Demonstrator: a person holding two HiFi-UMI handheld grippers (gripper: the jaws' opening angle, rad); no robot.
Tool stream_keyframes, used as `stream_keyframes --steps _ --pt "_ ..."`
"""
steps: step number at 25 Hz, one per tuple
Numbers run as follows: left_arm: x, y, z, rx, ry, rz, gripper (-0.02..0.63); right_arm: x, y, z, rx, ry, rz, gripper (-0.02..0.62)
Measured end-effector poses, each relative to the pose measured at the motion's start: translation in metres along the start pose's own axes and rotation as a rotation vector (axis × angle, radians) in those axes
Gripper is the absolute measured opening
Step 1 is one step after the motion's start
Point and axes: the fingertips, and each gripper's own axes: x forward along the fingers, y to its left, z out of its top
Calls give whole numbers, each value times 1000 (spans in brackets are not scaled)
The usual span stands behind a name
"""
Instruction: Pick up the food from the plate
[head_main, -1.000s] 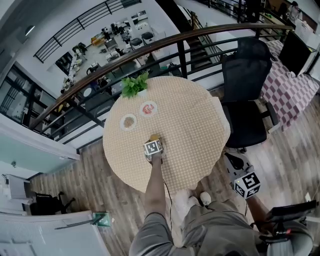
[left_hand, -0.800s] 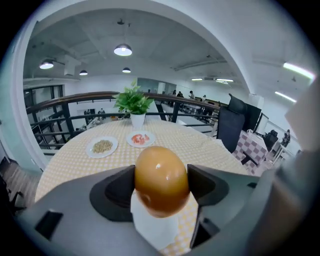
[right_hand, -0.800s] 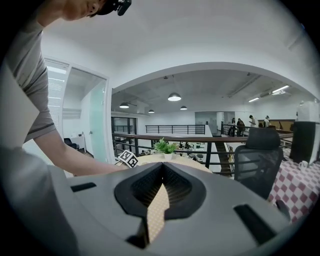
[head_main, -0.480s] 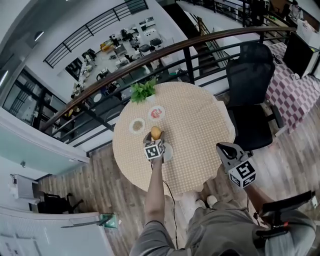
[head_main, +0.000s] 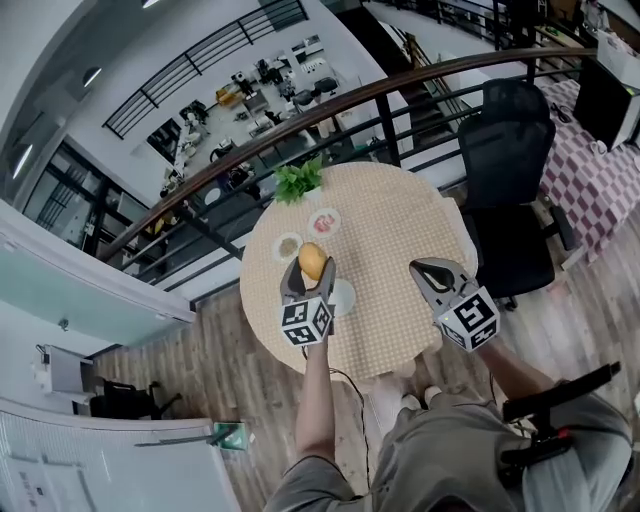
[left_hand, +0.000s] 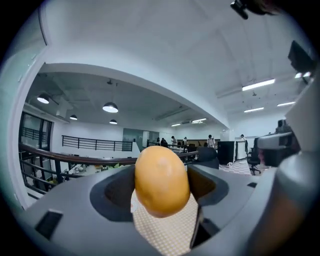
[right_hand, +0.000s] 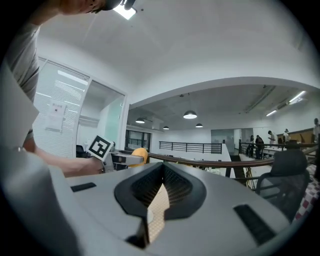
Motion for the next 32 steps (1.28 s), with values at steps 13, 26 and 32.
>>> stream_keyframes --steps 13,26,32 --pt "-146 -81 72 38 -277 -74 339 -6 26 11 13 -35 49 5" --pt "-176 -105 69 16 -295 -122 339 -30 62 7 -29 -28 76 5" --pt "-183 -109 67 12 -308 -125 339 -38 65 8 -25 -33 69 5"
